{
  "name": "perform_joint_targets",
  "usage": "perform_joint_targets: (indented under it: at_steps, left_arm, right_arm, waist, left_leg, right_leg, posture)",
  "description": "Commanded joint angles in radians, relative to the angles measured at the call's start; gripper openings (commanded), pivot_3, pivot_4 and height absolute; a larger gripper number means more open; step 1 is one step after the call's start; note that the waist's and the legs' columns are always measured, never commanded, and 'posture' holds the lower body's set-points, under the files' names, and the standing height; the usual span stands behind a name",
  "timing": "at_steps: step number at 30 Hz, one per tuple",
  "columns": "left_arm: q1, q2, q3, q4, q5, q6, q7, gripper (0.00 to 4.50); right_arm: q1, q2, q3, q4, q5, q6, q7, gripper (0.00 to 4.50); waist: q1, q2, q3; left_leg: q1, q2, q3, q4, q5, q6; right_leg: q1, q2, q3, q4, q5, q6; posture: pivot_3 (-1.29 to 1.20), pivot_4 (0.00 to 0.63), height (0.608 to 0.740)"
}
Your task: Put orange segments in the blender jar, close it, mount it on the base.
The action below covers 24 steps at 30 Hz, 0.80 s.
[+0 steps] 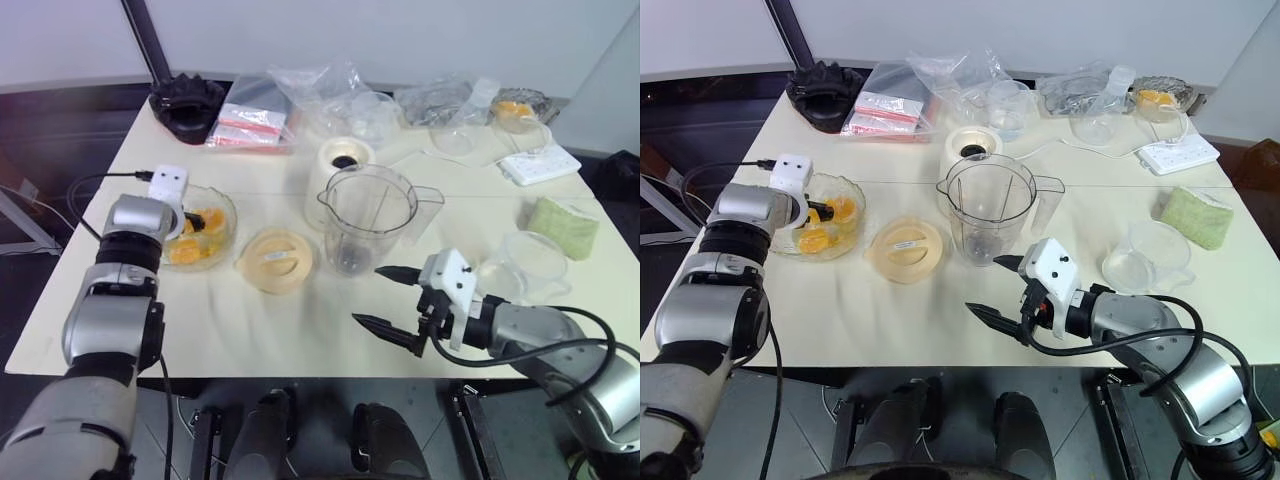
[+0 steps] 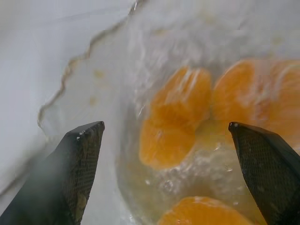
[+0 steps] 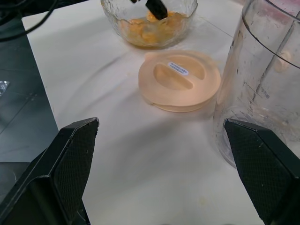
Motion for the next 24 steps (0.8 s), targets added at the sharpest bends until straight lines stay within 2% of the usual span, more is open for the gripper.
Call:
perform_joint_targets:
  at_steps: [1, 8, 14, 20, 24]
  left_arm:
    - [-0.008, -0.003, 0.009, -0.042, 0.009, 0.009, 0.013, 4.42]
    - [-0.04, -0.012, -0.022, 0.117, 0.046, -0.124, 0.007, 4.42]
    - [-0.068, 0.002, -0.05, 0.157, 0.075, -0.138, -0.039, 4.42]
    - [-0.078, 0.035, -0.065, 0.06, 0.087, -0.041, -0.091, 4.42]
    - [-0.043, 0.064, -0.084, -0.091, 0.094, 0.086, -0.132, 4.42]
  right_arm:
    - [-0.007, 0.01, -0.007, -0.029, -0.001, -0.022, -0.004, 4.5]
    - [-0.012, 0.01, -0.002, -0.015, -0.012, -0.03, -0.001, 4.5]
    - [0.011, 0.014, -0.005, -0.026, -0.021, -0.031, -0.013, 4.5]
    - [0.03, 0.024, 0.001, -0.027, -0.037, -0.036, -0.025, 4.5]
    - [0.039, 0.029, 0.002, -0.029, -0.039, -0.038, -0.028, 4.5]
  waist:
    - [0.0, 0.0, 0.0]
    - [0.0, 0.0, 0.0]
    - [0.0, 0.0, 0.0]
    - [-0.002, 0.0, 0.0]
    - [-0.002, 0.0, 0.0]
  left_leg:
    - [0.0, 0.0, 0.0, 0.0, 0.0, 0.0]
    - [0.001, 0.0, 0.0, 0.001, 0.0, 0.001]
    - [0.001, 0.0, 0.0, 0.002, 0.001, 0.001]
    - [0.001, 0.001, 0.0, 0.002, 0.001, 0.001]
    - [0.001, 0.002, 0.0, 0.002, 0.001, 0.001]
  right_leg:
    - [0.0, 0.0, 0.0, 0.0, 0.0, 0.0]
    - [0.001, 0.003, 0.0, 0.001, 0.0, 0.001]
    - [0.002, 0.005, 0.0, 0.001, 0.001, 0.003]
    - [0.002, 0.006, 0.0, 0.001, 0.001, 0.003]
    - [0.002, 0.007, 0.0, 0.001, 0.001, 0.003]
  posture:
    - [0.0, 0.15, 0.74]
    - [0.0, 0.15, 0.74]
    - [0.0, 0.15, 0.74]
    - [0.0, 0.15, 0.74]
    - [0.0, 0.15, 0.74]
